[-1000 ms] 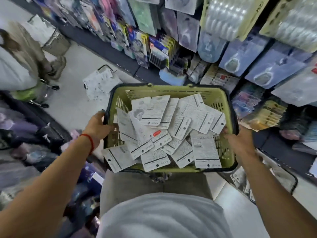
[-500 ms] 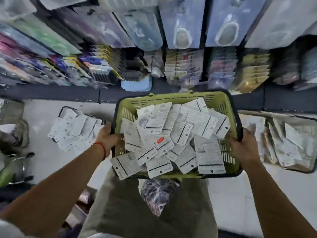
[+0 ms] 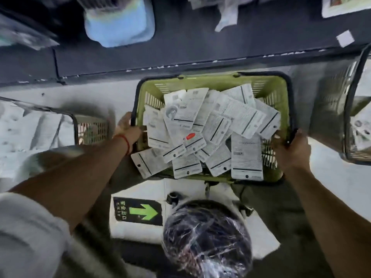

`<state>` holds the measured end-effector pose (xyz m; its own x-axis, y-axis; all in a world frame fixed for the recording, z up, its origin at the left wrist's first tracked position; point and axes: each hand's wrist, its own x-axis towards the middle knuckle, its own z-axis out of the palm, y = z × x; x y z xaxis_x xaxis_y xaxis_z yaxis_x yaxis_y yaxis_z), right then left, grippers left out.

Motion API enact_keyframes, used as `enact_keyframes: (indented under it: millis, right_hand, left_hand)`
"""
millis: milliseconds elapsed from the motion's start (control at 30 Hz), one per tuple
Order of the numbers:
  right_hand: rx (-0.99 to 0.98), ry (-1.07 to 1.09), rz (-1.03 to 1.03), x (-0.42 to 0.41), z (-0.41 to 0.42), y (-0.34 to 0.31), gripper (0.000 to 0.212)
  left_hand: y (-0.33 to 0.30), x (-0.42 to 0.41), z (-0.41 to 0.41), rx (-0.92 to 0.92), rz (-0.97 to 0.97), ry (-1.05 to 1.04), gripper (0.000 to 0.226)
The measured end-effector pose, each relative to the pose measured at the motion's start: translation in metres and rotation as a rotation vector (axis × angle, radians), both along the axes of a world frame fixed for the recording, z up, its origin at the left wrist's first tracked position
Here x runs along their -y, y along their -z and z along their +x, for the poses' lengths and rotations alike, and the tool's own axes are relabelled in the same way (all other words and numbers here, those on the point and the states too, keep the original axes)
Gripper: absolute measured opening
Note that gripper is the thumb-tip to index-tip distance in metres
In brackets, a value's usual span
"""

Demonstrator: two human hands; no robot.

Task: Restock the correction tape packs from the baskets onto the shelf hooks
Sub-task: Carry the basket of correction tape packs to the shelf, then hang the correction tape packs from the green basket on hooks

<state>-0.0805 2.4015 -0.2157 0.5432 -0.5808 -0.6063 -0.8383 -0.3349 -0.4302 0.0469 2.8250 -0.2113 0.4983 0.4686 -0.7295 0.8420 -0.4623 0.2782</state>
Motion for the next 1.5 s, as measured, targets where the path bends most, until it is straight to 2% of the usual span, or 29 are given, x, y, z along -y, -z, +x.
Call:
enact_keyframes:
  millis: [67, 133, 167, 400, 567, 633, 667, 733, 800, 867, 900, 1000, 1067, 1133, 1200, 1267, 1333, 1400, 1433, 1500]
  right_hand:
    - [0.036, -0.040, -0.035, -0.005, 0.002, 0.017, 0.014]
    - [0.085, -0.047, -0.052, -0.011, 0.007, 0.024, 0.019]
    - [0.111, -0.046, -0.058, -0.015, 0.009, 0.025, 0.023]
    - [0.181, -0.074, -0.181, -0.032, 0.005, 0.045, 0.048]
    - [0.302, -0.067, -0.213, -0.033, 0.004, 0.052, 0.048]
    - [0.261, -0.073, -0.171, -0.032, 0.006, 0.046, 0.055]
    - [0.239, -0.110, -0.213, -0.033, 0.006, 0.041, 0.058]
    - [0.276, -0.290, -0.423, -0.035, 0.015, 0.027, 0.065]
    - [0.381, -0.559, -0.552, -0.048, 0.024, 0.011, 0.059]
    - [0.464, -0.806, -0.519, -0.064, 0.033, -0.002, 0.048]
    - [0.481, -0.936, -0.467, -0.074, 0.038, -0.004, 0.047]
    - [0.420, -1.348, -0.302, -0.113, 0.058, 0.003, 0.071]
    - [0.364, -1.524, -0.285, -0.137, 0.075, 0.019, 0.087]
    - [0.351, -1.592, -0.305, -0.150, 0.091, 0.036, 0.088]
    - [0.442, -1.614, -0.322, -0.153, 0.107, 0.048, 0.069]
    - [0.605, -1.537, -0.210, -0.153, 0.121, 0.049, 0.050]
    - [0.761, -1.259, -0.025, -0.153, 0.135, 0.039, 0.037]
    - [0.757, -0.972, 0.062, -0.153, 0.150, 0.022, 0.029]
    - [0.739, -0.891, 0.066, -0.152, 0.158, 0.014, 0.027]
    - [0.765, -0.773, 0.150, -0.149, 0.172, -0.004, 0.022]
  left_hand:
    - [0.009, 0.002, -0.004, 0.092, 0.036, 0.074, 0.042]
    - [0.016, 0.005, -0.015, 0.139, 0.013, 0.159, 0.025]
    - [0.020, 0.006, -0.021, 0.153, -0.004, 0.187, 0.025]
    - [0.045, 0.011, -0.040, 0.398, 0.030, 0.165, 0.029]
    - [0.055, 0.004, -0.043, 0.454, -0.007, 0.103, 0.025]
    - [0.057, 0.002, -0.041, 0.411, -0.038, 0.078, 0.025]
    - [0.054, 0.003, -0.039, 0.392, -0.072, 0.040, 0.026]
    - [0.049, 0.008, -0.032, 0.393, -0.139, -0.109, 0.037]
    - [0.041, 0.015, -0.032, 0.426, -0.006, -0.082, 0.048]
    - [0.028, 0.024, -0.039, 0.562, 0.251, 0.104, 0.049]
    - [0.020, 0.030, -0.042, 0.657, 0.304, 0.207, 0.047]
    - [0.005, 0.053, -0.038, 0.826, 0.242, 0.515, 0.035]
    - [0.007, 0.062, -0.034, 0.778, 0.173, 0.694, 0.026]
    - [0.015, 0.063, -0.035, 0.699, 0.070, 0.839, 0.026]
    - [0.025, 0.056, -0.032, 0.629, -0.008, 0.912, 0.032]
    - [0.026, 0.053, -0.023, 0.632, -0.093, 0.814, 0.032]
    - [0.016, 0.058, -0.007, 0.715, -0.251, 0.535, 0.027]
    - [0.005, 0.067, 0.011, 0.745, -0.404, 0.315, 0.019]
    - [0.002, 0.070, 0.019, 0.722, -0.468, 0.273, 0.026]
    - [-0.004, 0.074, 0.029, 0.669, -0.548, 0.326, 0.048]
